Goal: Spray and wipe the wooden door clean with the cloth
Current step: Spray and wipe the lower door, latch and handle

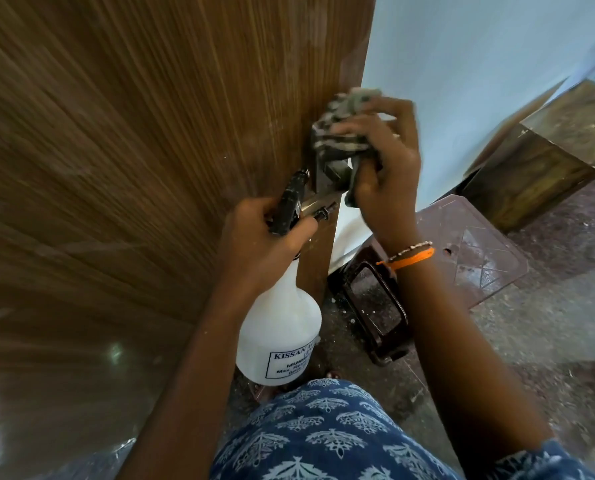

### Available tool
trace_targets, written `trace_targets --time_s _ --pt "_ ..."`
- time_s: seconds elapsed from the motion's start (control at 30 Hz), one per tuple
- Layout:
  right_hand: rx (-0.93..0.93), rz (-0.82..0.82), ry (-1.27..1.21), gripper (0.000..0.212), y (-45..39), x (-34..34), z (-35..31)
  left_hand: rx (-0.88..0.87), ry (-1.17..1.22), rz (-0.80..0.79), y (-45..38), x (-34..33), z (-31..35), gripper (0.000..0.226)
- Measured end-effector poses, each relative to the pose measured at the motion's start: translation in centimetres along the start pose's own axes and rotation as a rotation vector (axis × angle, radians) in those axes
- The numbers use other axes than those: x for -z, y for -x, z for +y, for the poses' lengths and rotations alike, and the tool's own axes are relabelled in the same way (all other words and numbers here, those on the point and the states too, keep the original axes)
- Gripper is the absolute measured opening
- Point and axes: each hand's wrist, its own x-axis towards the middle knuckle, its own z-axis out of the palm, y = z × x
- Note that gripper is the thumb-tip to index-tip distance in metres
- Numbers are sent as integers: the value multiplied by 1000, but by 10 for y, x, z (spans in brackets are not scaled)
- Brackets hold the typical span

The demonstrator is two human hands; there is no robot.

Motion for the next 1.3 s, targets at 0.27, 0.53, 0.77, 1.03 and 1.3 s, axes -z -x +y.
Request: trace_targets --time_s 0.27,0.53,0.77,1.03,1.3 --pt "-198 25 -45 39 -7 -14 12 20 22 9 -1 -3 1 19" --pt "-343 -204 -116 38 37 -10 65 27 21 -16 -1 -4 5 29" --pt "-119 78 -105 30 -9 8 41 27 -22 5 -2 -4 5 19" --pt "147 158 -117 49 -47 -14 26 4 -2 40 -7 -2 10 21" --pt "-333 -152 -123 45 47 -21 85 18 15 36 -5 -5 7 16"
